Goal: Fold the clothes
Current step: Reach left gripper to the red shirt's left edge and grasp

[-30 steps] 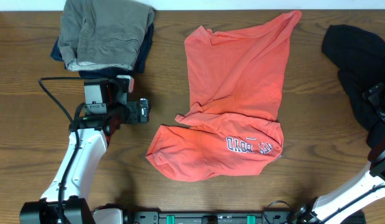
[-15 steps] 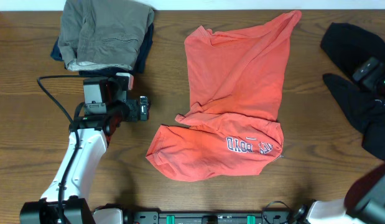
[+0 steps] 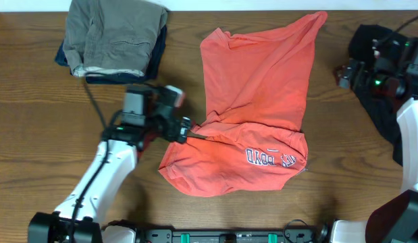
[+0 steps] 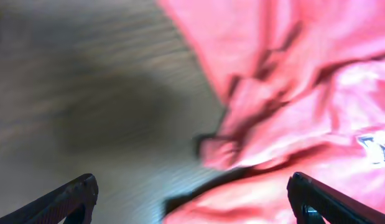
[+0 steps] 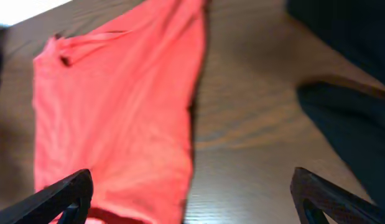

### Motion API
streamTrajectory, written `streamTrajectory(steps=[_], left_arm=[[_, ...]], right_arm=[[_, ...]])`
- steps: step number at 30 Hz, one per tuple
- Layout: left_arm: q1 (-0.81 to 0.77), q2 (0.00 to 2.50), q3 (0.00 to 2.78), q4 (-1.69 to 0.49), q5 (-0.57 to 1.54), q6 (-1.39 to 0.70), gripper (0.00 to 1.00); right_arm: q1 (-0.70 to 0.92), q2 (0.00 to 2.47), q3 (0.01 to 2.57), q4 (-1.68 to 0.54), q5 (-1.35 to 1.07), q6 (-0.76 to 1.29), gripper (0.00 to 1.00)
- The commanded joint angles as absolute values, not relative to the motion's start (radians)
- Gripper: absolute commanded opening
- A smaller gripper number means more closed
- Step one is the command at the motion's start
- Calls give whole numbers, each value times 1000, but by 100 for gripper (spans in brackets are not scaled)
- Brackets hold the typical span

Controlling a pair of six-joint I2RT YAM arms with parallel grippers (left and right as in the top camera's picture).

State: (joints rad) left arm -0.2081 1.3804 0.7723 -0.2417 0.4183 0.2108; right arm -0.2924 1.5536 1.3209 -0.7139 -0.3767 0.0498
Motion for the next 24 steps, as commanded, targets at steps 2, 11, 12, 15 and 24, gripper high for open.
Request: streamTrajectory(steps=[2, 11, 12, 15, 24], left_arm=[[-287, 1428, 793, -219, 358, 294, 98], [-446, 1583, 793, -148, 279, 453, 99], [-463, 1596, 793, -138, 245, 466, 99], [-497, 1620, 793, -115, 159, 501, 99], [-509, 1665, 793, -87, 113, 506, 87]], right_arm=[[-290, 1558, 1319, -708, -416, 18, 99], [-290, 1558, 1319, -740, -416, 22, 99], [-290, 1558, 1319, -745, -416, 22, 99], [-290, 1558, 1319, -752, -416, 22, 99], [-287, 1558, 1318, -755, -420, 29, 99]])
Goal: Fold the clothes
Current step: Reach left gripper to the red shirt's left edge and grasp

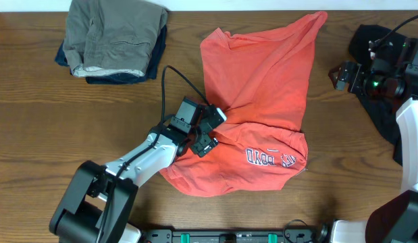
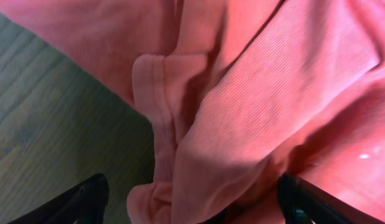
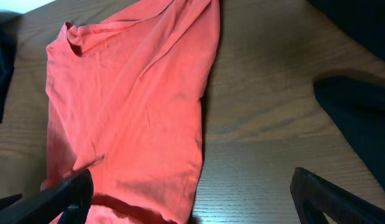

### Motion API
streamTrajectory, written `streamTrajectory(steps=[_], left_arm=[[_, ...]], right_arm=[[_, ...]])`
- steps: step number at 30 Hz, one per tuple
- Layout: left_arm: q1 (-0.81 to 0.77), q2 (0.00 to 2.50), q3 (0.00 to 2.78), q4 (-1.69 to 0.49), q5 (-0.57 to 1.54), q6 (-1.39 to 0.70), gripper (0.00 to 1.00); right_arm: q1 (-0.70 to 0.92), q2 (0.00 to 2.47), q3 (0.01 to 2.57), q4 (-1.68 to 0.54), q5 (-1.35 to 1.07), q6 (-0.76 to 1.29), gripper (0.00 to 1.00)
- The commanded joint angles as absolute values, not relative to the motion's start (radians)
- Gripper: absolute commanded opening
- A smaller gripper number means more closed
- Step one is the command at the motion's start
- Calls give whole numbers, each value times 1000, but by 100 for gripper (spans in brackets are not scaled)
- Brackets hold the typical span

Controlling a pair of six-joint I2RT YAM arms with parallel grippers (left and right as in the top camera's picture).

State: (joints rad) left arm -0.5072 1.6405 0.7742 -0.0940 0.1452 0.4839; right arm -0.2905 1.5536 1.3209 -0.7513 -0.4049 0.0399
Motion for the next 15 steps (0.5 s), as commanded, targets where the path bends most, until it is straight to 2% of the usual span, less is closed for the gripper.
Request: streamTrajectory(steps=[1, 3, 6, 9, 10, 12, 15], left_arm=[[-509, 1672, 793, -77, 101, 506, 86], [-509, 1679, 793, -56, 91, 508, 85], [-509, 1679, 793, -22, 92, 508, 74], [-516, 1679, 793, 1, 93, 508, 55], [-519, 1679, 793, 6, 93, 508, 43], [-524, 1679, 793, 17, 93, 508, 25], [-525, 1673, 793, 39, 93, 499, 8]], right_arm=[[-287, 1559, 1318, -756, -420, 29, 99], [-287, 1559, 1316, -756, -420, 29, 99], [-287, 1561, 1310, -756, -420, 29, 99], [-287, 1565, 1302, -756, -420, 29, 99], [-287, 1566, 1298, -756, -420, 29, 99], [-287, 1566, 1289, -756, -420, 29, 99], [-287, 1566, 1274, -751, -420, 29, 98]])
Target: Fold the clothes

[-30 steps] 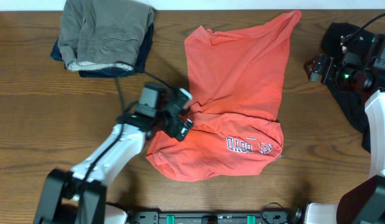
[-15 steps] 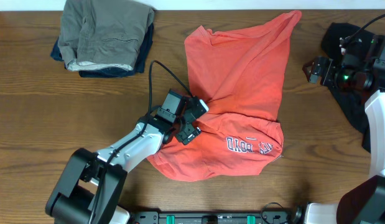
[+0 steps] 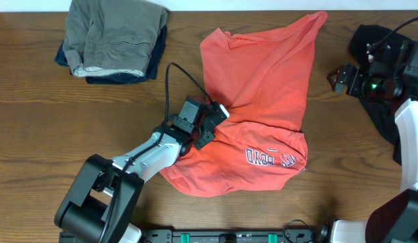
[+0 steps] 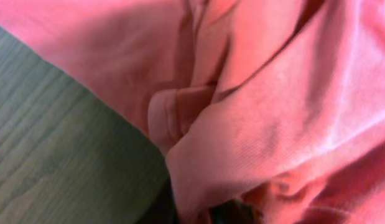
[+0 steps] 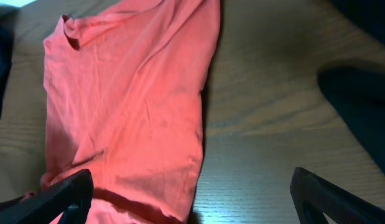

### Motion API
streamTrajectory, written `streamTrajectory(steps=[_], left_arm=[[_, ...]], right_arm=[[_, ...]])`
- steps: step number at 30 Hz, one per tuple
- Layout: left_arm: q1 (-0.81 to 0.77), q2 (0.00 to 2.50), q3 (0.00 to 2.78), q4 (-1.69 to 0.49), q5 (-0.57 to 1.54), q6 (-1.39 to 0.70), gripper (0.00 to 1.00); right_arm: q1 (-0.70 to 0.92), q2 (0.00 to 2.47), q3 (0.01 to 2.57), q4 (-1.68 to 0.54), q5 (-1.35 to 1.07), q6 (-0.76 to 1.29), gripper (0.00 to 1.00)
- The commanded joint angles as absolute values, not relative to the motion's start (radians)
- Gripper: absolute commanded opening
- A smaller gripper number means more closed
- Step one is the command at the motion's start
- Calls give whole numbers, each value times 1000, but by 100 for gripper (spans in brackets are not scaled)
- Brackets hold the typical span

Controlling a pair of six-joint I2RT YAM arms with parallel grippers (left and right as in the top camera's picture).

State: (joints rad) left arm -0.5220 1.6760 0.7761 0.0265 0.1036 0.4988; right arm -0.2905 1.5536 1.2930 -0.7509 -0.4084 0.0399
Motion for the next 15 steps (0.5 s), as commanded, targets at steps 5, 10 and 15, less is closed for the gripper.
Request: streamTrajectory(steps=[5, 10, 15], left_arm=[[-520, 1602, 815, 78, 91, 398, 6], [-504, 1472, 916, 78, 91, 331, 6], [-505, 1389, 1044, 115, 92, 327, 6]], right_arm=[[-287, 1566, 1259, -753, -421, 29, 98], [-279, 1566, 1258, -756, -478, 29, 96], [-220, 1566, 1258, -759, -509, 33, 88]])
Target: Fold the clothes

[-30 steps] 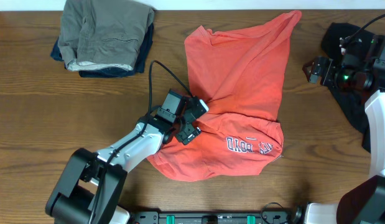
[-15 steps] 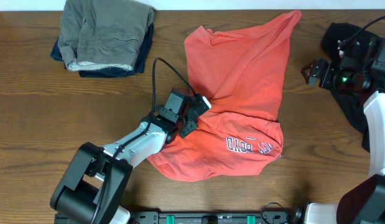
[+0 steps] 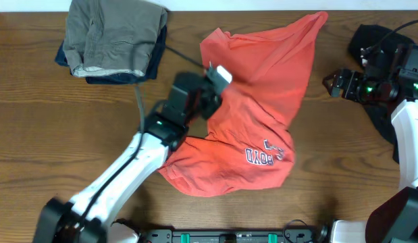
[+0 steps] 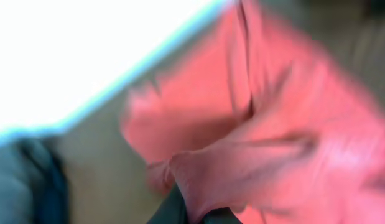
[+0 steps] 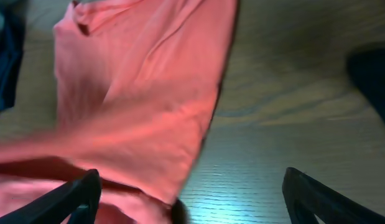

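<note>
An orange-red T-shirt (image 3: pixel 266 61) with a white print (image 3: pixel 263 155) lies crumpled mid-table. My left gripper (image 3: pixel 210 93) is shut on a fold of its left side and holds that fabric raised over the shirt's upper half. In the blurred left wrist view the fold (image 4: pixel 242 168) runs straight down into the closed left gripper (image 4: pixel 193 213). My right gripper (image 3: pixel 330 84) hangs open beside the shirt's right edge. The right wrist view shows the shirt (image 5: pixel 142 81) and bare wood between the spread fingers of the right gripper (image 5: pixel 189 200).
A folded stack of grey and navy clothes (image 3: pixel 114 37) sits at the far left. A dark garment (image 3: pixel 374 44) lies at the right edge under the right arm. The wooden table (image 3: pixel 46 135) runs left of the shirt.
My left gripper, with the fold in it, has gone from the shirt's left edge at table level up and toward the far side. The printed part has shifted with it. The right gripper sits slightly further left.
At first my left gripper stood open just left of the shirt's folded edge. Then it was open right over the fold, then shut on it. Now the fold is lifted over the shirt's upper half. The right gripper stayed open near the right edge.
</note>
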### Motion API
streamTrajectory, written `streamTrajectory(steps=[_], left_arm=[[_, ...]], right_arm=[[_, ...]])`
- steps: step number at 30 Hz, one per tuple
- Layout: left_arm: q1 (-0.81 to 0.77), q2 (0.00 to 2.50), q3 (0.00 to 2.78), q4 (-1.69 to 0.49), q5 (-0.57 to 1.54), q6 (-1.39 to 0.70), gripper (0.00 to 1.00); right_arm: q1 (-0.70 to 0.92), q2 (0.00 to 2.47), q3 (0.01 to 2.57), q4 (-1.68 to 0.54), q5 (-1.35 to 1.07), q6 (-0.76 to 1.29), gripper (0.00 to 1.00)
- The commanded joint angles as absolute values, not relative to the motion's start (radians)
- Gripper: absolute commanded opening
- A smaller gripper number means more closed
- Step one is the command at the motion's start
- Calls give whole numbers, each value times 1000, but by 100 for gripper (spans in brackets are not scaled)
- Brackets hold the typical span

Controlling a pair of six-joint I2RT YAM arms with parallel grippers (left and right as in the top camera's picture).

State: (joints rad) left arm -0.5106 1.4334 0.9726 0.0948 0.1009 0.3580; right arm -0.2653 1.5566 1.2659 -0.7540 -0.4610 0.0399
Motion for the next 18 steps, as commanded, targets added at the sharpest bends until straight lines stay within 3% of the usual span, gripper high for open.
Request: streamTrajectory(steps=[1, 7, 18], left_arm=[[-505, 1383, 1068, 131, 92, 327, 6], [-505, 1386, 1148, 229, 92, 327, 5], [-504, 1386, 1180, 619, -21, 312, 6]], right_arm=[[-201, 1566, 1258, -759, -505, 43, 87], [-90, 1566, 1258, -750, -506, 75, 85], [145, 1566, 1258, -686, -560, 113, 85]])
